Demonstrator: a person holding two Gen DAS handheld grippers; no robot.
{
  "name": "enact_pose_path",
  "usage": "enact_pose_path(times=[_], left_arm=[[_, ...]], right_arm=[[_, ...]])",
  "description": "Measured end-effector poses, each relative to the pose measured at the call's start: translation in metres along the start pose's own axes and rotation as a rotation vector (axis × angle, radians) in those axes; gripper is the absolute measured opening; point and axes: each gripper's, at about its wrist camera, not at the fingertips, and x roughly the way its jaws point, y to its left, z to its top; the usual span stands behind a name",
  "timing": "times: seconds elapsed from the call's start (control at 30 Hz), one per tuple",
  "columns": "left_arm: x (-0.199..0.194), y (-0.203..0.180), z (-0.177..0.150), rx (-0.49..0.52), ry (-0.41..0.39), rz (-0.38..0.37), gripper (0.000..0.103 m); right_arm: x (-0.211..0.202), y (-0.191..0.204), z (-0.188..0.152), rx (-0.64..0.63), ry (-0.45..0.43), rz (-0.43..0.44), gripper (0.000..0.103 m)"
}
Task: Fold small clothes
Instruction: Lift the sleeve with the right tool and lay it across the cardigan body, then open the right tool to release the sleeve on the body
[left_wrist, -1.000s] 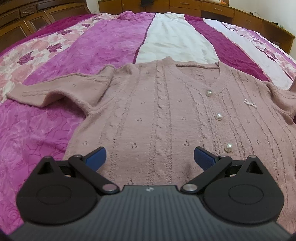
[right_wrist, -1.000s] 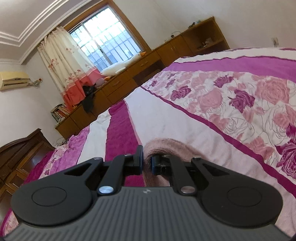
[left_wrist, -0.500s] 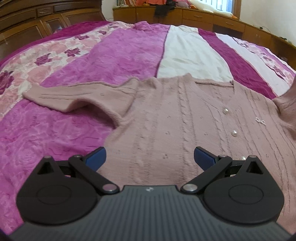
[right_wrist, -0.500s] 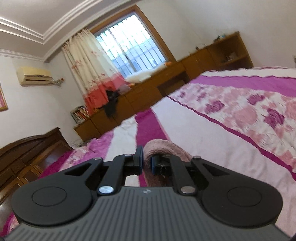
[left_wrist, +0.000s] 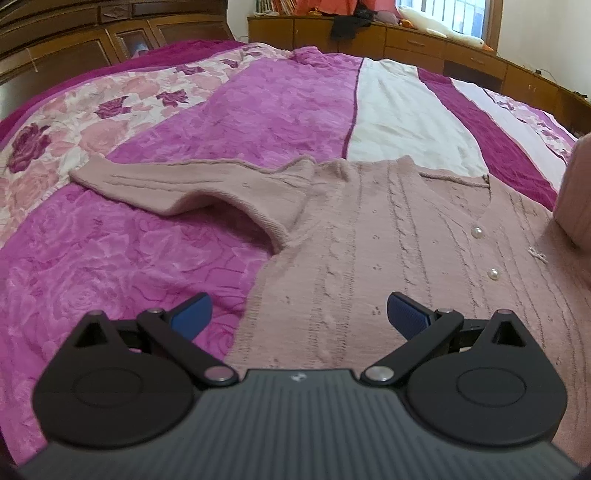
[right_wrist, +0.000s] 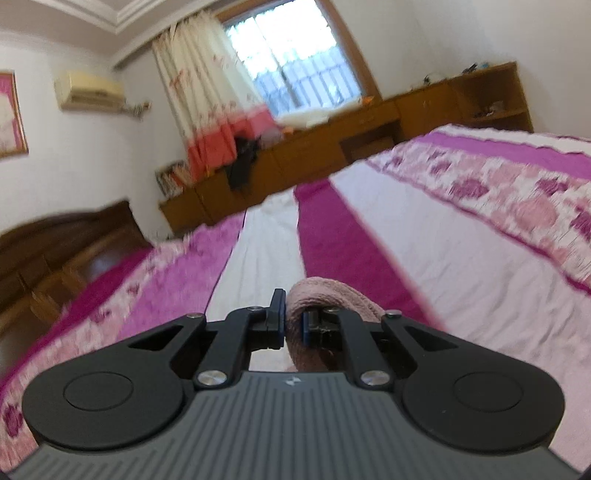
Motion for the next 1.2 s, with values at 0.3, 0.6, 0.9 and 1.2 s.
enact_pose_path(times=[0.3, 0.6, 0.9, 1.2], left_arm=[[-0.001, 0.032, 0.003, -0.043, -0.013, 0.046, 0.103], [0.003, 0.052, 0.003, -0.058, -0.01, 0.064, 0.103], [0.001, 0.037, 0.012, -0.026, -0.036, 0.03, 0.103], [-0.003, -0.002, 0.023, 0.058, -0.072, -0.043, 0.103]], right_arm=[[0.071, 0.091, -0.112, -0.122, 0.206, 0.06, 0.01], [0.114, 0.086, -0.182, -0.075, 0.406, 0.061, 0.022], [0.068, 0.072, -0.179, -0.06, 0.425, 0.157, 0.07], [0.004, 0.027, -0.15, -0.056, 0.413, 0.146, 0.071]])
